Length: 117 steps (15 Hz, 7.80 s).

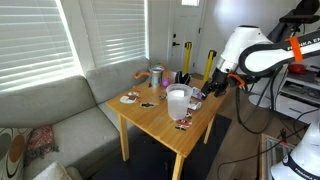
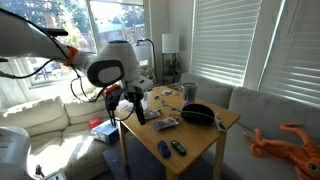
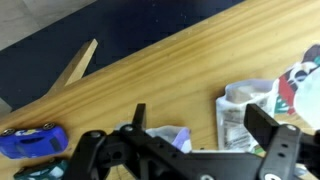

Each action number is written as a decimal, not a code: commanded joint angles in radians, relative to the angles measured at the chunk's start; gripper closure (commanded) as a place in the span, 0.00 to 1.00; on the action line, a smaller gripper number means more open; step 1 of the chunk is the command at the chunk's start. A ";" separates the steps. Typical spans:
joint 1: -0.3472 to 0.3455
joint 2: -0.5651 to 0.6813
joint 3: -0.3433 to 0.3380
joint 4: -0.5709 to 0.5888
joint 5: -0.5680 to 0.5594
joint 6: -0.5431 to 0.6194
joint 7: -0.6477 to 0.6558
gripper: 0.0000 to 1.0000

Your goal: Place the two packets on the table upright

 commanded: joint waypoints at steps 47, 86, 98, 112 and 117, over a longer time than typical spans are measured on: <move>-0.008 0.603 -0.154 0.557 0.054 -0.016 -0.375 0.29; 0.008 0.341 -0.222 0.393 0.617 -0.040 -1.367 0.95; 0.016 0.337 -0.244 0.401 0.632 -0.009 -1.596 0.95; 0.004 0.307 -0.297 0.349 0.890 -0.060 -2.066 0.95; -0.005 0.290 -0.312 0.335 0.986 -0.095 -2.182 0.95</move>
